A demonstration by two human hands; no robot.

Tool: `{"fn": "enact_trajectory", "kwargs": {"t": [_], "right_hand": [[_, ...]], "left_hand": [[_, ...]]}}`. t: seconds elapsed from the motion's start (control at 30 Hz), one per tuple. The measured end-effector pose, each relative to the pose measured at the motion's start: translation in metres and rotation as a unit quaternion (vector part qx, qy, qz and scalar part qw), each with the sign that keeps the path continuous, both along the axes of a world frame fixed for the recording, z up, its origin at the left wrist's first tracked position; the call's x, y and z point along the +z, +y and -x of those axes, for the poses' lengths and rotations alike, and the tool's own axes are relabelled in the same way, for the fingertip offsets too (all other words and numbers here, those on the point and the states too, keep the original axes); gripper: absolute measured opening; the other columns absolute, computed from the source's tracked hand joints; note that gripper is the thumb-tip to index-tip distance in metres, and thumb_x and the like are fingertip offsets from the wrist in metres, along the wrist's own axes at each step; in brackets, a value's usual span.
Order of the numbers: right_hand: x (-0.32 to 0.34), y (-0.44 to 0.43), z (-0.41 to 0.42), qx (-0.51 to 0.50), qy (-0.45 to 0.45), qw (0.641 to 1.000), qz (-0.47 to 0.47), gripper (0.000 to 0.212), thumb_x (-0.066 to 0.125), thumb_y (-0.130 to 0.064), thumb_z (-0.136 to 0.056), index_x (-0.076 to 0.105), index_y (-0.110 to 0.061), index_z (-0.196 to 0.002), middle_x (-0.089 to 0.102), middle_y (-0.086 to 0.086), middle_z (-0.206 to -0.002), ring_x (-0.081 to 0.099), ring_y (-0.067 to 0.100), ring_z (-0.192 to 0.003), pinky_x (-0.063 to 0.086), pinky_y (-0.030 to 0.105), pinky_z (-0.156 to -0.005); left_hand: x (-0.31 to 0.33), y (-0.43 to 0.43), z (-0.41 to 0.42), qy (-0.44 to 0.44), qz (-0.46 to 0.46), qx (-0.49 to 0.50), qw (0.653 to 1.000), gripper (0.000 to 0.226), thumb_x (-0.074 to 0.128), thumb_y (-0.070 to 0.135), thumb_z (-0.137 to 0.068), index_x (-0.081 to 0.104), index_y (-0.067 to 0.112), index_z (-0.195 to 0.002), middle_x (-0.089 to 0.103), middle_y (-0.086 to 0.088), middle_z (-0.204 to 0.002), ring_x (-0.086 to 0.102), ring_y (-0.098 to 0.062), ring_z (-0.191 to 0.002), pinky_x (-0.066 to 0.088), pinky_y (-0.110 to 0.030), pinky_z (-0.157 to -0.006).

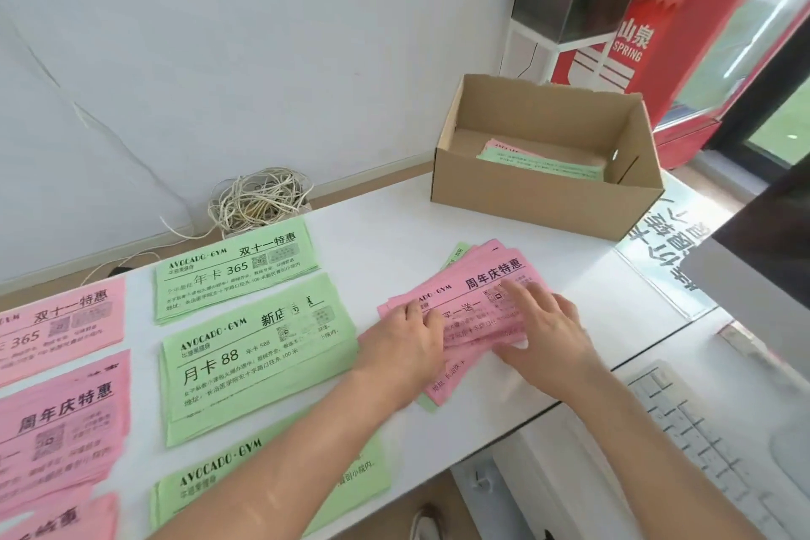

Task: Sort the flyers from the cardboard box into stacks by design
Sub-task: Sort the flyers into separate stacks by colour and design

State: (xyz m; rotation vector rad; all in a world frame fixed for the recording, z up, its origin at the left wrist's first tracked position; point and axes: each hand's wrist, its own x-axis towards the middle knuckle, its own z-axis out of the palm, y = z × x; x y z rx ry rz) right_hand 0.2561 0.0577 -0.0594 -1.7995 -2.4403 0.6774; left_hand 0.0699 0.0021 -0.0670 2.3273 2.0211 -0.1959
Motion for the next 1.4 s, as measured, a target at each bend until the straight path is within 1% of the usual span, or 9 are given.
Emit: {"fn": "enact_trajectory", "kwargs": {"t": [0.1,0.3,0.53,0.67,0.77,0.93,1.07,1.27,1.4], "right_hand": [[0.002,0.012,-0.013,-0.067,0.033,0.997,0.033,0.097,0.069,-0.047,-0.077,0.003,-0.039,-0.147,0.032,-0.004,-0.141,0.03,0.029,-0.131,0.035,0.046,-0.105],[0.002,0.025,-0.015,-0.177,0.171,0.968,0.055,0.091,0.071,-0.015,-0.078,0.016,-0.039,-0.147,0.051,0.002,-0.109,0.057,0.02,-0.094,0.047,0.033,-0.08],[0.005,0.036,-0.027,-0.294,0.375,0.864,0.166,0.059,0.07,-0.012,-0.081,0.045,-0.021,-0.134,0.066,0.006,-0.082,0.056,0.011,-0.067,0.041,0.027,-0.065],[0.011,0.039,-0.024,-0.21,0.237,0.942,0.109,0.045,0.064,-0.023,-0.082,0.051,-0.029,-0.125,0.061,-0.004,-0.076,0.057,0.013,-0.074,0.043,0.028,-0.063],[0.007,0.039,-0.018,-0.165,0.07,0.984,0.005,0.06,0.066,-0.035,-0.08,0.041,-0.034,-0.134,0.05,0.0,-0.108,0.047,0.022,-0.109,0.043,0.034,-0.083],[0.008,0.041,-0.014,-0.203,0.277,0.937,0.063,0.054,0.055,-0.02,-0.088,0.035,-0.035,-0.137,0.064,-0.004,-0.093,0.063,0.014,-0.084,0.048,0.03,-0.064],[0.006,0.042,-0.013,-0.284,0.426,0.849,0.132,0.027,0.041,-0.017,-0.095,0.066,-0.015,-0.105,0.07,0.005,-0.086,0.069,0.015,-0.068,0.05,0.03,-0.062],[0.01,0.045,-0.008,-0.236,0.223,0.944,0.065,0.031,0.058,-0.012,-0.082,0.063,-0.016,-0.113,0.07,-0.001,-0.091,0.064,0.019,-0.082,0.048,0.027,-0.06],[0.028,0.046,-0.005,-0.171,0.138,0.975,0.008,0.019,0.047,-0.006,-0.081,0.065,-0.011,-0.076,0.066,0.005,-0.071,0.062,0.028,-0.068,0.051,0.036,-0.058]], "left_hand": [[-0.001,0.001,0.004,0.006,-0.005,-0.026,1.0,0.037,0.075,0.027,-0.072,0.061,0.008,-0.1,0.065,-0.01,-0.078,0.064,-0.024,-0.063,0.045,-0.029,-0.045],[0.004,0.011,0.002,-0.097,-0.089,0.044,0.99,0.053,0.036,0.041,-0.092,0.017,0.023,-0.138,0.061,-0.004,-0.106,0.062,-0.03,-0.084,0.037,-0.031,-0.064],[0.007,0.019,0.015,-0.165,-0.068,0.048,0.983,0.04,0.032,0.03,-0.092,0.024,0.02,-0.13,0.066,-0.003,-0.08,0.057,-0.028,-0.064,0.045,-0.036,-0.066],[0.007,0.016,0.015,-0.179,-0.068,0.029,0.981,0.033,0.028,0.03,-0.095,0.026,0.021,-0.127,0.066,-0.002,-0.074,0.06,-0.027,-0.065,0.045,-0.037,-0.065],[0.003,0.014,0.014,-0.154,-0.088,0.016,0.984,0.028,0.025,0.033,-0.098,0.035,0.019,-0.12,0.068,0.0,-0.079,0.062,-0.028,-0.065,0.044,-0.035,-0.06],[-0.004,0.004,0.017,-0.151,-0.114,0.008,0.982,0.03,0.023,0.028,-0.097,0.05,0.014,-0.096,0.061,0.001,-0.059,0.05,-0.027,-0.042,0.045,-0.037,-0.042],[0.003,0.015,0.028,-0.238,-0.052,0.134,0.961,0.011,0.034,0.024,-0.1,0.044,0.018,-0.1,0.061,-0.003,-0.072,0.057,-0.03,-0.065,0.037,-0.035,-0.058],[0.03,0.003,0.035,-0.421,-0.102,0.213,0.876,0.025,0.056,0.009,-0.091,0.07,0.03,-0.094,0.063,0.023,-0.096,0.06,0.006,-0.092,0.041,-0.007,-0.081],[0.058,-0.022,0.053,-0.38,-0.171,0.226,0.88,0.052,0.052,-0.008,-0.086,0.07,0.041,-0.097,0.031,0.022,-0.137,0.024,0.002,-0.122,0.015,-0.01,-0.102]]}}
